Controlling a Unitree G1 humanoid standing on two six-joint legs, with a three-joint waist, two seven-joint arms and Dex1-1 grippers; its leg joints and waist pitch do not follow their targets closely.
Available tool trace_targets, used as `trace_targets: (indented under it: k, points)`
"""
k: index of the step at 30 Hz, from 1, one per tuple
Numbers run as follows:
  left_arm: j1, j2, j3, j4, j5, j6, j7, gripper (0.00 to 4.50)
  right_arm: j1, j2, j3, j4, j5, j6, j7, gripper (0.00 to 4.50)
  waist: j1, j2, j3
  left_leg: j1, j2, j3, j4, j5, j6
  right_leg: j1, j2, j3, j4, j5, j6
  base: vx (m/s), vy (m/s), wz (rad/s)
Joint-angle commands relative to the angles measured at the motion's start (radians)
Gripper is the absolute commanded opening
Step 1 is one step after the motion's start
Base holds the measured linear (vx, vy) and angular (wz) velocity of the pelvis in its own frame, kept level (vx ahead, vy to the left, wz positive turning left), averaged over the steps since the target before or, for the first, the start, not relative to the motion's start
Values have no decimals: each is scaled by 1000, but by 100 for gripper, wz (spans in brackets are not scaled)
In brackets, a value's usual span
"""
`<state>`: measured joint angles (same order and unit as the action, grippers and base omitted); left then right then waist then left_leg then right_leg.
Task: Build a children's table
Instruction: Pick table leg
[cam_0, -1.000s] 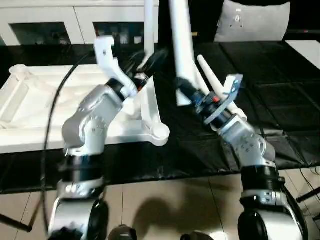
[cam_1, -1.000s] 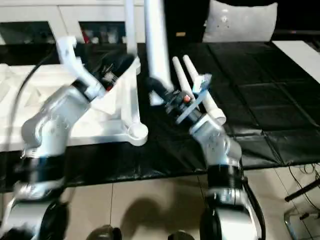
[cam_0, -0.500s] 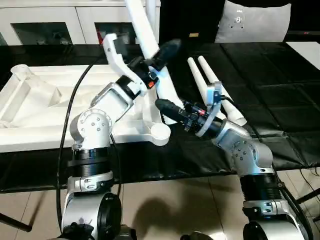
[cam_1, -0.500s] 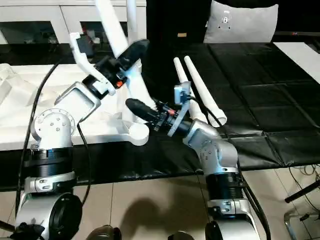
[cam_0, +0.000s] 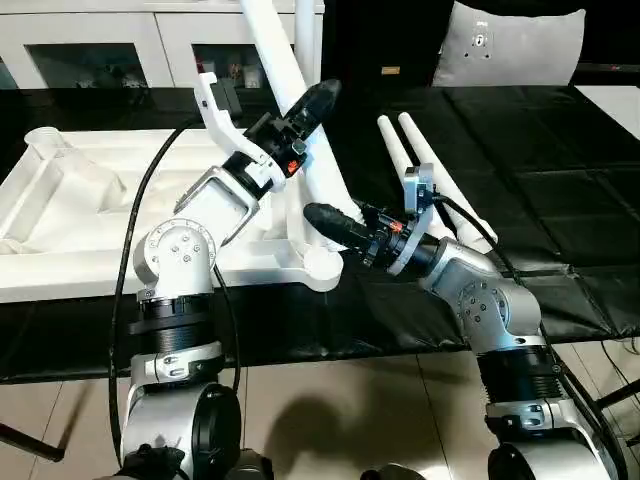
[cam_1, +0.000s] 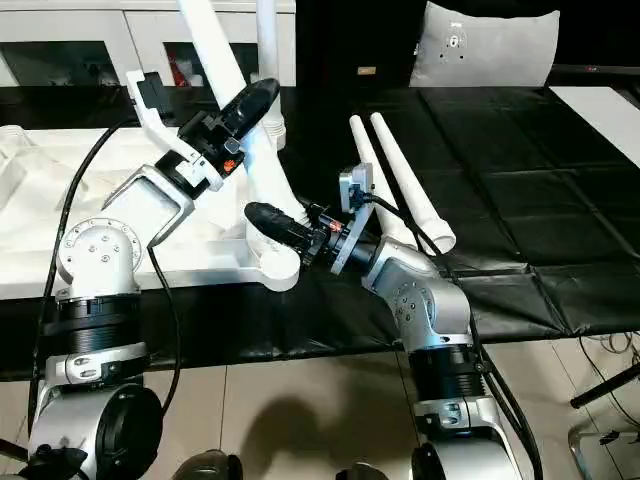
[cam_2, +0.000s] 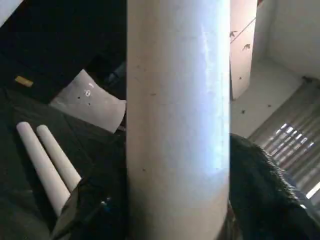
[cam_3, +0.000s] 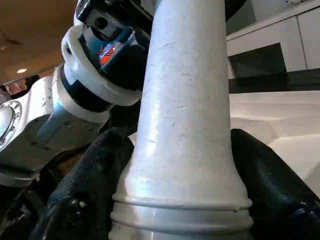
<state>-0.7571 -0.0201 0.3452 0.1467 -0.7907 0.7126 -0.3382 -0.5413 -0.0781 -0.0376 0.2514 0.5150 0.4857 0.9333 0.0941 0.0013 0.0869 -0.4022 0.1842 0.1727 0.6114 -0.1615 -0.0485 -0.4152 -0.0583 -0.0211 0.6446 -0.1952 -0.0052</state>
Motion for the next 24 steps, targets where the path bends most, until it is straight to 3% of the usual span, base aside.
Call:
trace_targets:
  k: [1, 6, 12, 13, 14, 18, 24]
  points:
    - [-24, 0, -21, 0, -2, 3, 3, 243, -8, -7, 4, 19, -13, -8, -15, 277, 4, -9, -94, 20, 28, -8, -61, -121, 27, 61, -64, 29, -81, -113, -205, 0, 0, 0]
    - [-29, 8, -23, 8, 4, -4, 8, 204, -10, -8, 7, 23, -17, -17, -19, 277, 4, -8, -94, 19, 28, -8, -61, -124, 23, 61, -64, 29, -81, -118, -203, 0, 0, 0]
    - [-29, 22, -35, 11, 33, -21, 19, 190, -6, -12, 25, 26, -54, -53, -44, 277, 4, -7, -95, 19, 28, -8, -60, -117, 27, 61, -64, 29, -79, -94, -211, 0, 0, 0]
    - [-30, 24, -37, 13, 43, -29, 25, 189, -7, -13, 27, 33, -59, -55, -48, 333, 4, -6, -95, 20, 29, -8, -60, -120, 27, 61, -64, 29, -79, -97, -211, 0, 0, 0]
    - [-32, 29, -40, 15, 52, -36, 28, 189, -11, -13, 23, 43, -58, -57, -51, 347, 3, -6, -94, 20, 29, -8, -60, -125, 26, 61, -64, 29, -80, -104, -210, 0, 0, 0]
    - [-36, 52, -58, 19, 93, -60, 33, 188, -10, -24, 18, 50, -51, -46, -42, 381, 3, -5, -95, 20, 29, -10, -62, -126, 17, 62, -63, 29, -79, -103, -201, 0, 0, 0]
    - [-37, 77, -76, 32, 128, -83, 34, 188, 33, -74, 39, 49, -99, -110, -24, 413, 6, -5, -96, 21, 29, -8, -59, -121, 23, 62, -63, 28, -79, -87, -207, 0, 0, 0]
